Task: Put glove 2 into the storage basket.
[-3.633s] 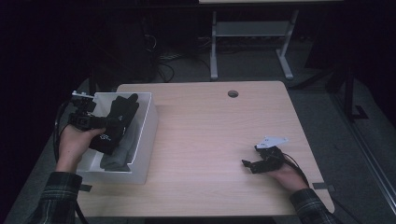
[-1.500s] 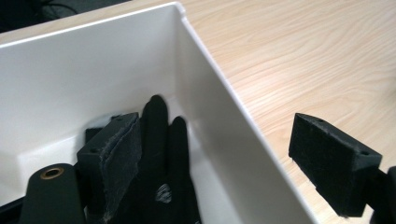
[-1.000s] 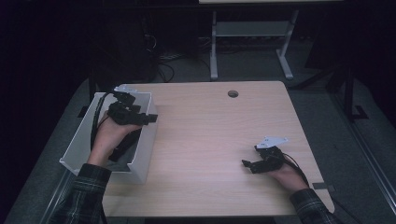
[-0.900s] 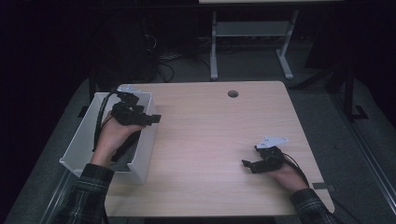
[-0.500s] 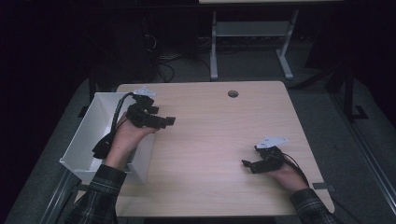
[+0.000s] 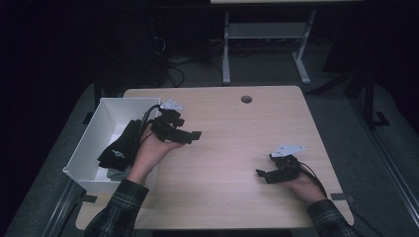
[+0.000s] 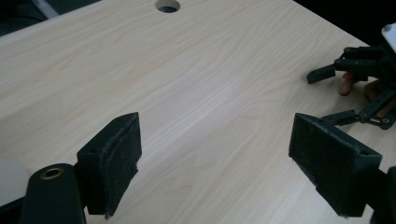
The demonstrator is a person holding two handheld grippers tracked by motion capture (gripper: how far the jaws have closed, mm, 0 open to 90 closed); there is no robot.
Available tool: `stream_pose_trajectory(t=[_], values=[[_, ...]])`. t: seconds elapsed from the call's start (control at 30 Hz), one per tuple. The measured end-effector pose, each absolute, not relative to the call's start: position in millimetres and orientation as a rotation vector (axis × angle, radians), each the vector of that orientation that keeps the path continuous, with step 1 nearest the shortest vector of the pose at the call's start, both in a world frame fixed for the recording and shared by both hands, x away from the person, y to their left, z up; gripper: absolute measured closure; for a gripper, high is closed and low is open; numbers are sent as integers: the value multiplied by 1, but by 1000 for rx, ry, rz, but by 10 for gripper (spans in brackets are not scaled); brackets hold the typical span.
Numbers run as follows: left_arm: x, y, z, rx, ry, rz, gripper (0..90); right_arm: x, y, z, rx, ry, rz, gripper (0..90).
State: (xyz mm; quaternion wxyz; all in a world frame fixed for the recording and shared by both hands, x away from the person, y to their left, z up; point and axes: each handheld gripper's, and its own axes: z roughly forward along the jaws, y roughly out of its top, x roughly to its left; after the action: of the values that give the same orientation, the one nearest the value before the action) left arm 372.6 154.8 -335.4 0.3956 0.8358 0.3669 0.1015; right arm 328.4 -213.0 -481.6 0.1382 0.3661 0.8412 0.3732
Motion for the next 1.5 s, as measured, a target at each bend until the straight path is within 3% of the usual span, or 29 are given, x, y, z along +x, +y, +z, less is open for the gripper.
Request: stream_pose_trajectory(t=[0.6,1.5], values=[[356,117,-386,2181,859,211,166,328,-213,-482,1056,2434,1080,174],[344,96,-454,2241,761,218,162,328,-213,-482,1057,2435,1080,174]])
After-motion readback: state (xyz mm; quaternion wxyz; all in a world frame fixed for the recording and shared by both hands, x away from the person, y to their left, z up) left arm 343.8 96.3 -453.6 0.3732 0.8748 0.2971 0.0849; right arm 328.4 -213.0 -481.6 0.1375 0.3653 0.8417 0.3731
